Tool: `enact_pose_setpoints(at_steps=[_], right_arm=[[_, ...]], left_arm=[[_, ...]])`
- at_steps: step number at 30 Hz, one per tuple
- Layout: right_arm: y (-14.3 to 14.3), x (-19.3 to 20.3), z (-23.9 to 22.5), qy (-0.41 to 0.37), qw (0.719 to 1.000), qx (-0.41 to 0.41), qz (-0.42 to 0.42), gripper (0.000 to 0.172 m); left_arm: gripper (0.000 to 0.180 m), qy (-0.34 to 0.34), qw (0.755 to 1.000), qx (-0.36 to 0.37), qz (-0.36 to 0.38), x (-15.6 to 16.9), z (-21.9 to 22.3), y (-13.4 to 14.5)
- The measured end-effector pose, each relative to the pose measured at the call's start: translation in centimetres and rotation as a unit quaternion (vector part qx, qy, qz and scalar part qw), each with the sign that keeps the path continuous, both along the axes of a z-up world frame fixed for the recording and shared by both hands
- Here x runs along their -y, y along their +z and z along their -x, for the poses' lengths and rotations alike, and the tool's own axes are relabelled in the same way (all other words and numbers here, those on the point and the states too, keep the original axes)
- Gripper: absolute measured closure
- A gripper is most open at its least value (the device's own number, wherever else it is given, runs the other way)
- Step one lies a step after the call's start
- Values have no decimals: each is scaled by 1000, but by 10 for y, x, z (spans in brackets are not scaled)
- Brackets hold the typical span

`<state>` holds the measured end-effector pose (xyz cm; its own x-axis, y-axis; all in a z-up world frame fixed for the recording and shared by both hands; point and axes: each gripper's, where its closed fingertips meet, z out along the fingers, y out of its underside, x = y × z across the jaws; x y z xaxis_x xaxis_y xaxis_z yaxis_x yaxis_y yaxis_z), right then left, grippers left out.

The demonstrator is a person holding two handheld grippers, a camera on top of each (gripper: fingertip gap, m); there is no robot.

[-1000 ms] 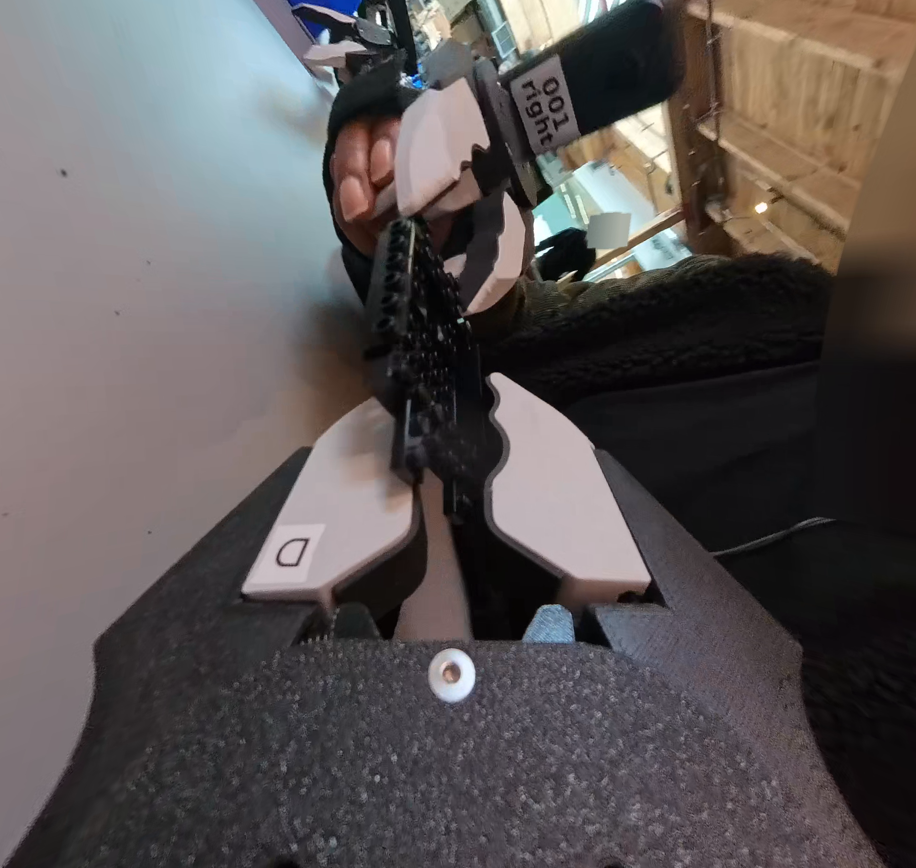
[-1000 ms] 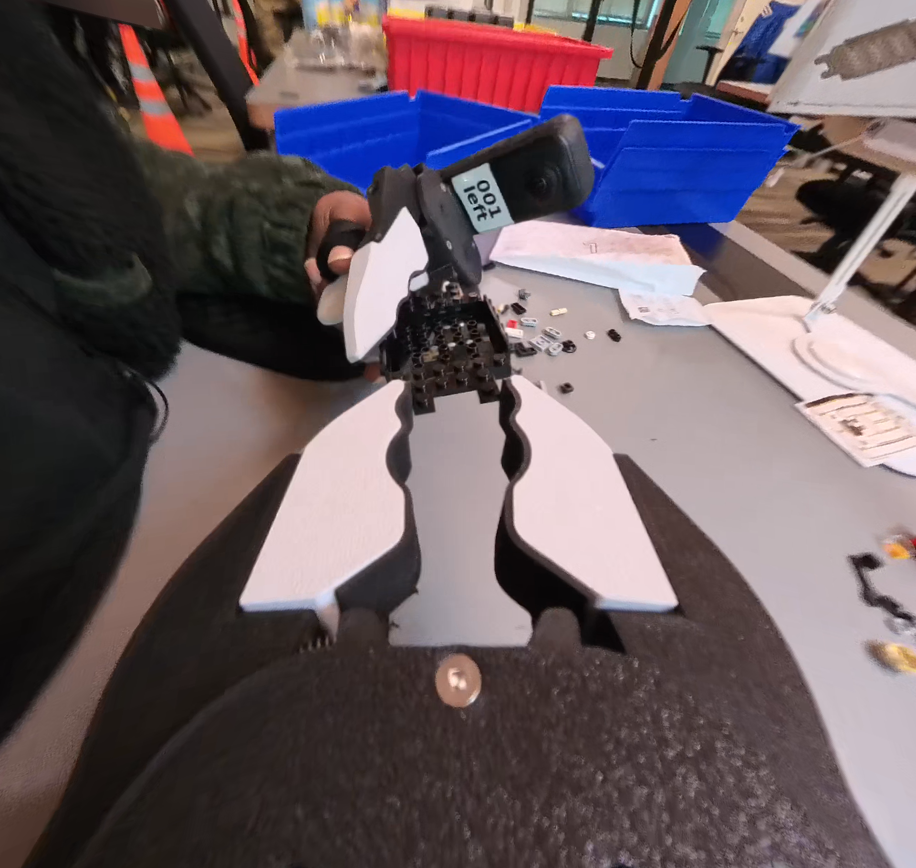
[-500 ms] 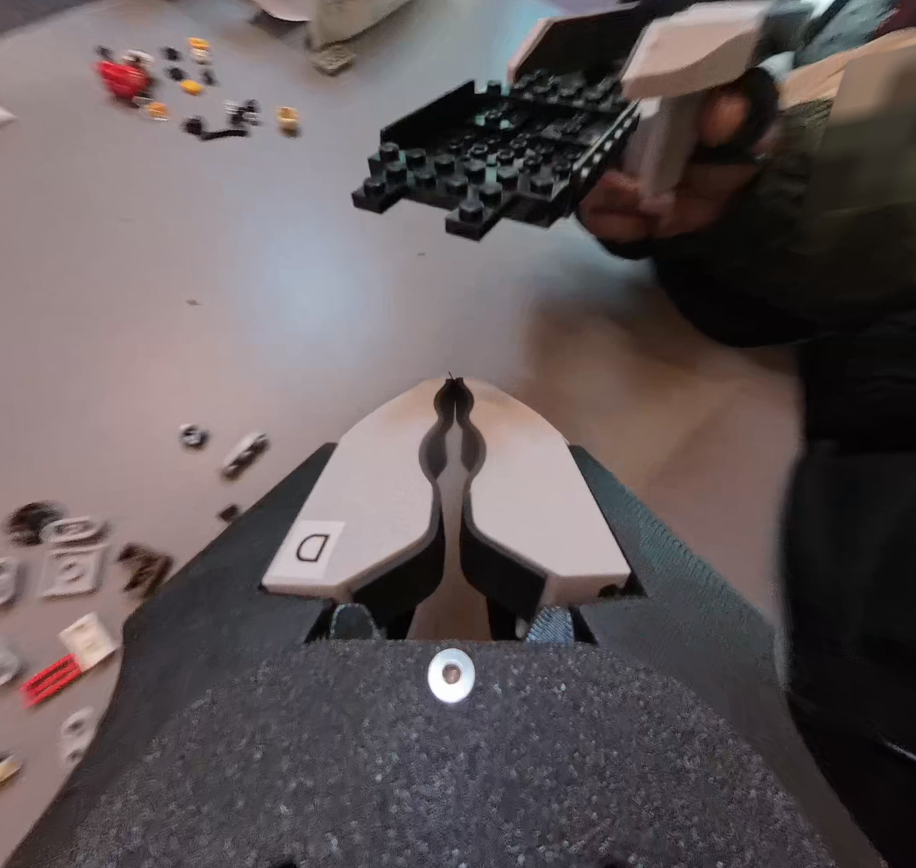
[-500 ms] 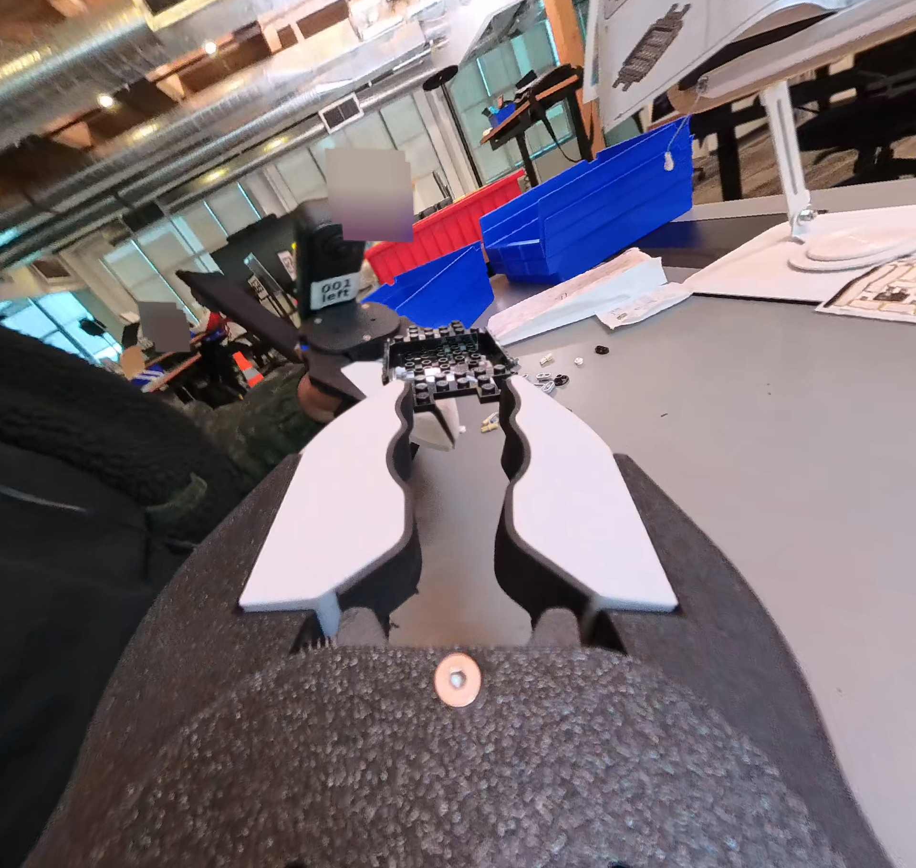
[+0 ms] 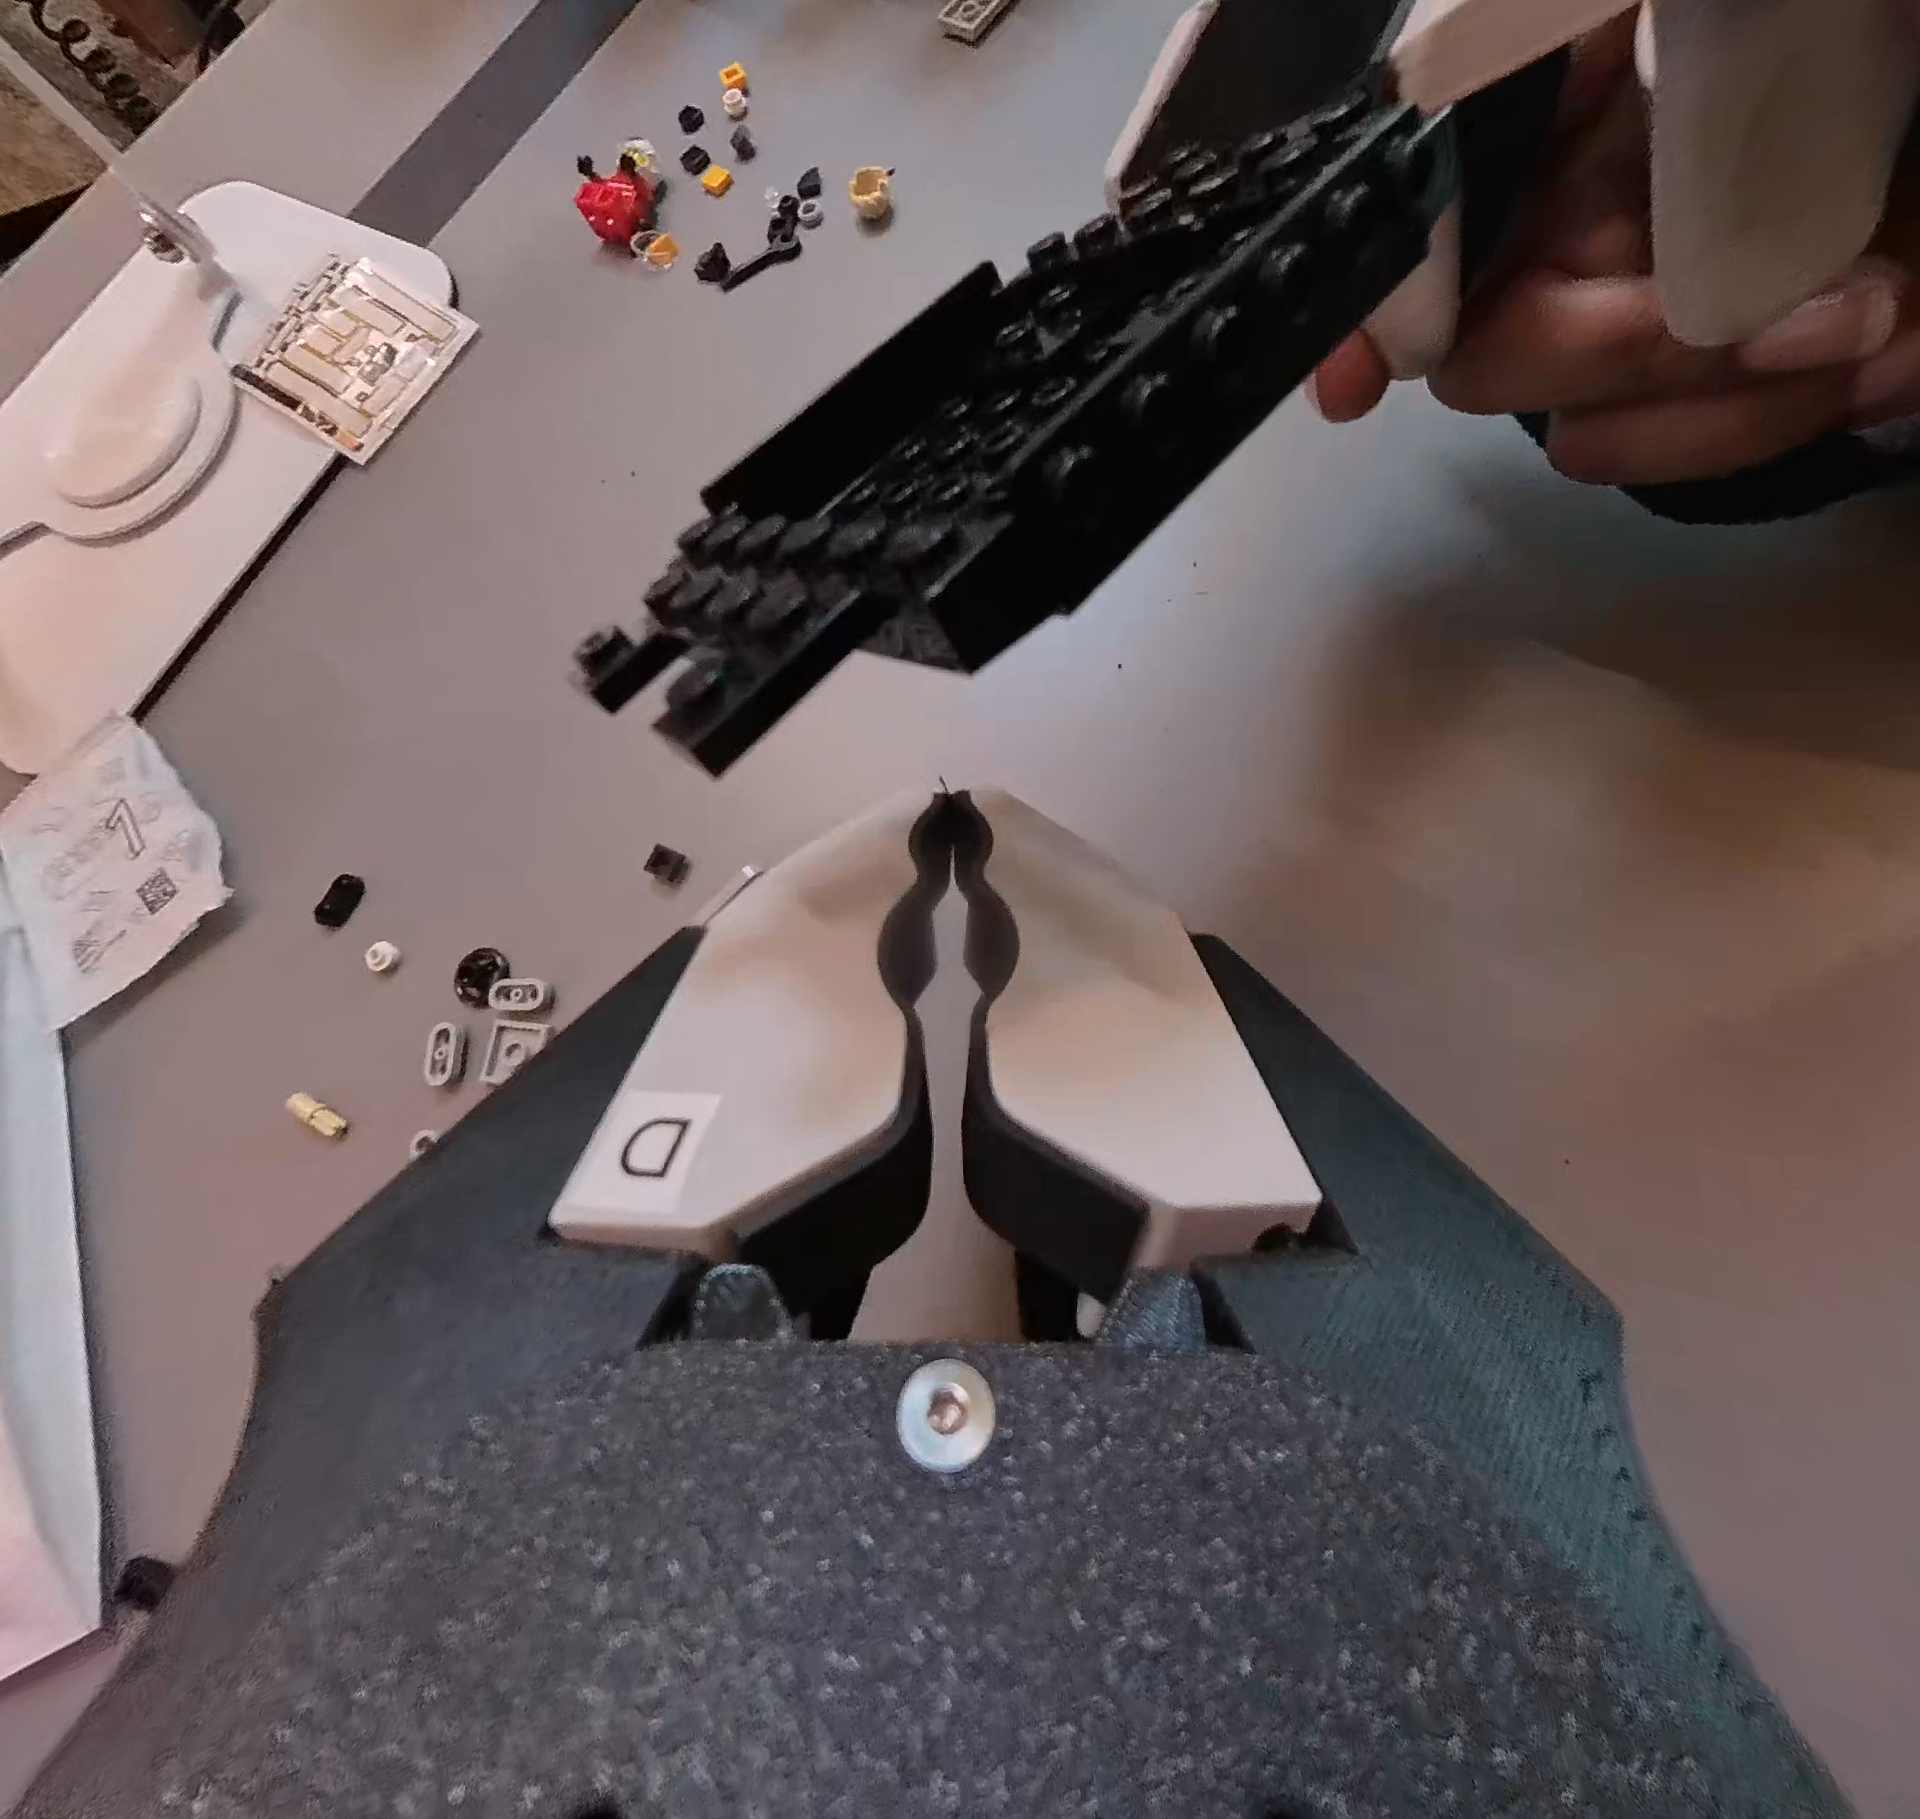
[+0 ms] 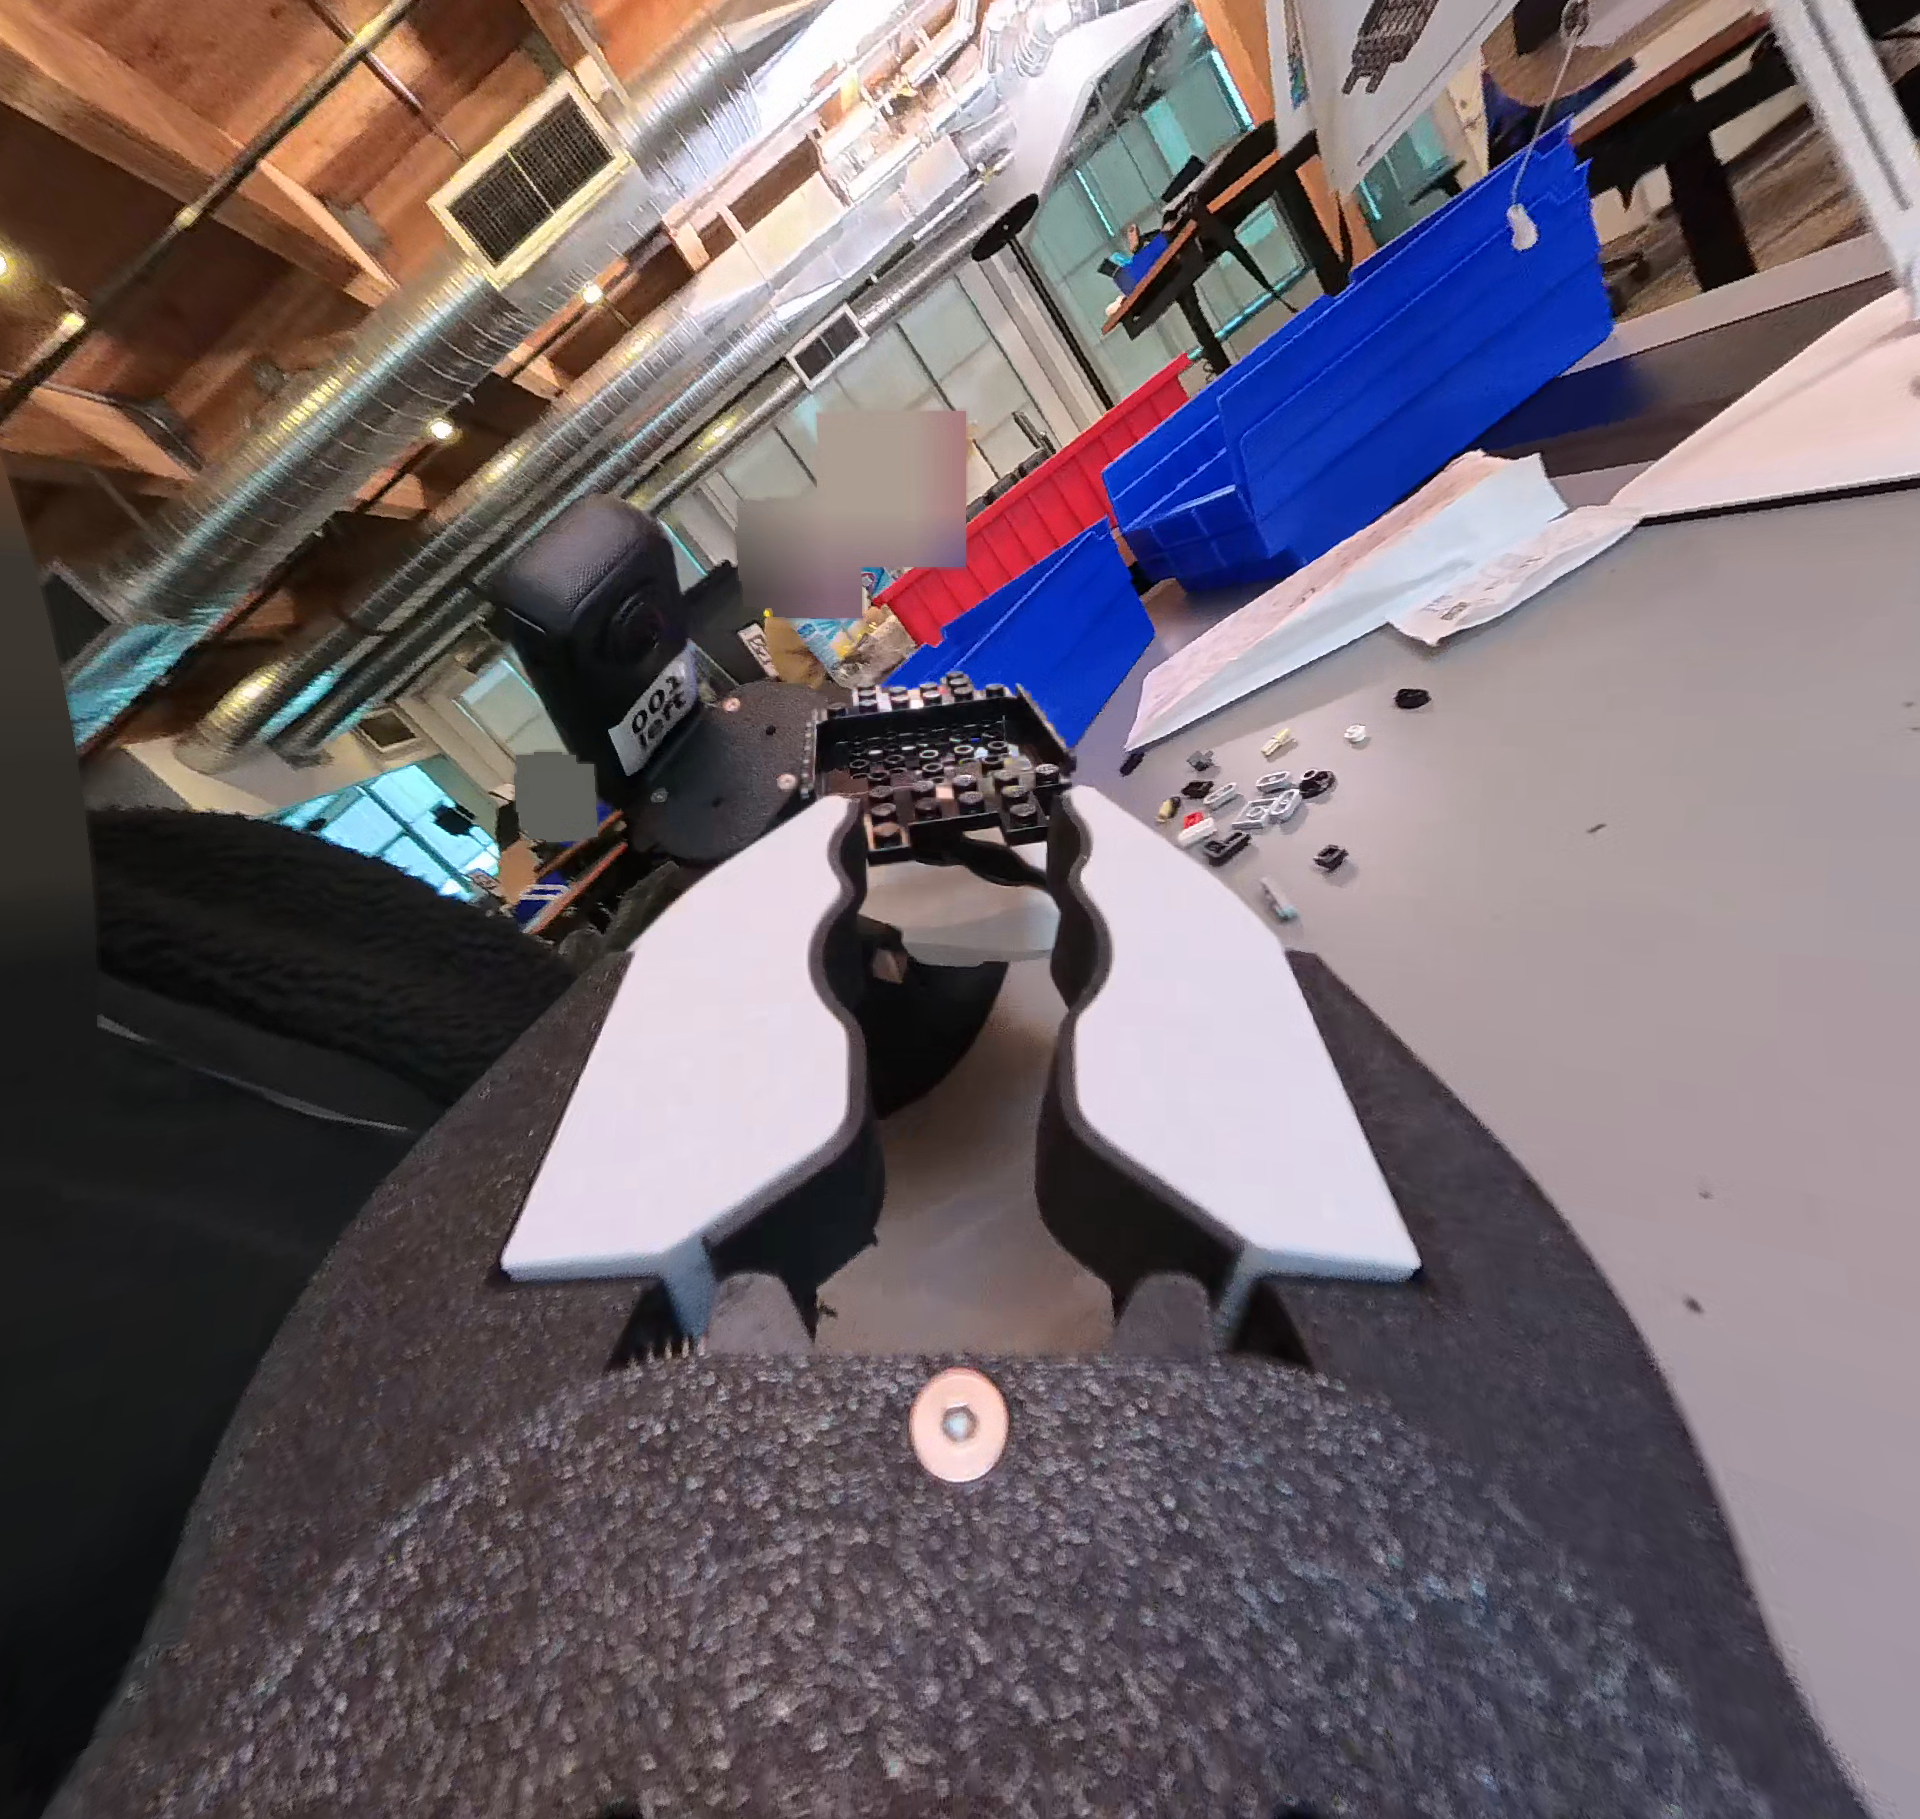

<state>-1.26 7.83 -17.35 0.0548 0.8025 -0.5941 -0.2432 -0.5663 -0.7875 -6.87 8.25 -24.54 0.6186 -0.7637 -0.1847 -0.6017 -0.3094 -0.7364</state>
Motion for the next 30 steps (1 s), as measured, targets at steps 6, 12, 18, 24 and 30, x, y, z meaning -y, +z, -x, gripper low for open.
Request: enact_pose_setpoints(at_steps=[6,12,18,24,30], right_arm=[[-5,2,8,19,1000,-5,19,138],[-11,1,12,20,999,5,25,138],[-19,-10,7,-6,999,16,30,138],[-18,-13,5,-29,999,15,31,138],[-4,-11,11,-79,997,15,-6,138]], left_arm=[[180,9,1000,-17,9,-1,3,-4],[180,5,998,-51,39,0,6,-22],[180,16,998,-65,13,-7,8,-20],[180,28,996,-80,4,-10,10,-21],[180,42,994,-102,-2,-16,10,-23]])
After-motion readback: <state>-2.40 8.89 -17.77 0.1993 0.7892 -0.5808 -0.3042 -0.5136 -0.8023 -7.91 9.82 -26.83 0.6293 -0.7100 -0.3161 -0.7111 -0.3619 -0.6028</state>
